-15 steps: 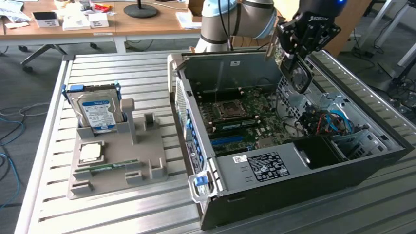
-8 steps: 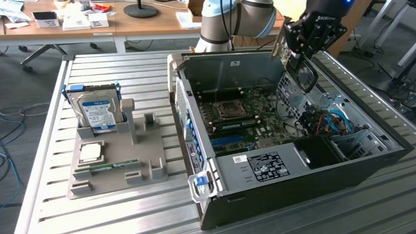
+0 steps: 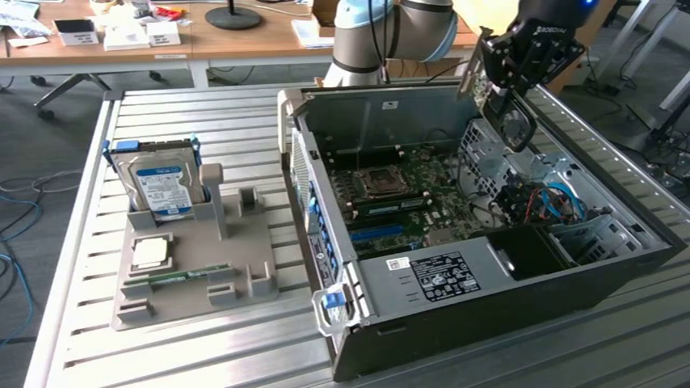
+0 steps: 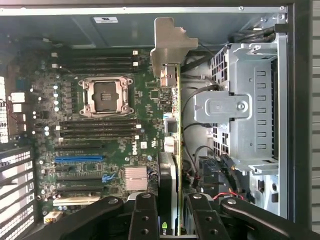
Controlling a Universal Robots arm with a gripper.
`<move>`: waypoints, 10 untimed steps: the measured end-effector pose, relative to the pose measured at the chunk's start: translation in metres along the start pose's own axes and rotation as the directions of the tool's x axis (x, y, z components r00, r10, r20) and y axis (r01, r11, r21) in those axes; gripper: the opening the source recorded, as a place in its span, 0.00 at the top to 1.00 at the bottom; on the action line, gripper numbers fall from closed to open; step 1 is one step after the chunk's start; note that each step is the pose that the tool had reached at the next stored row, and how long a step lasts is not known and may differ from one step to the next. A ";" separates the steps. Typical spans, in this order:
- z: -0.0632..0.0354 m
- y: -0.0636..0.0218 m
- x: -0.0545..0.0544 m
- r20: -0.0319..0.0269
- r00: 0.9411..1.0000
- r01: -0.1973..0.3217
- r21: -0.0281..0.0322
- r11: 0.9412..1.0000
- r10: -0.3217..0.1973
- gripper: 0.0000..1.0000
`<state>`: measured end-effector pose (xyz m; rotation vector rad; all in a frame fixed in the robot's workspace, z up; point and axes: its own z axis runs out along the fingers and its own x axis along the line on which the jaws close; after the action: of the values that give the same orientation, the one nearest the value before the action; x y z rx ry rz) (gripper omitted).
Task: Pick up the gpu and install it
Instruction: 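Pick up the gpu and move the gpu toward the slot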
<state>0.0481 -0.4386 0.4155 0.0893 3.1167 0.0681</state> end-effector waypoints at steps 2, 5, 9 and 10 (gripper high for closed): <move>0.0000 0.0000 -0.001 0.000 1.000 -0.001 0.000 1.000 0.001 0.73; 0.0001 -0.0012 -0.003 0.000 1.000 -0.001 0.000 1.000 0.001 0.73; 0.0002 -0.0039 -0.004 0.000 1.000 -0.001 0.000 1.000 0.001 0.73; 0.0003 -0.0040 -0.004 0.000 1.000 -0.001 0.000 1.000 0.001 0.73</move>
<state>0.0519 -0.4429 0.4152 0.0914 3.1166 0.0683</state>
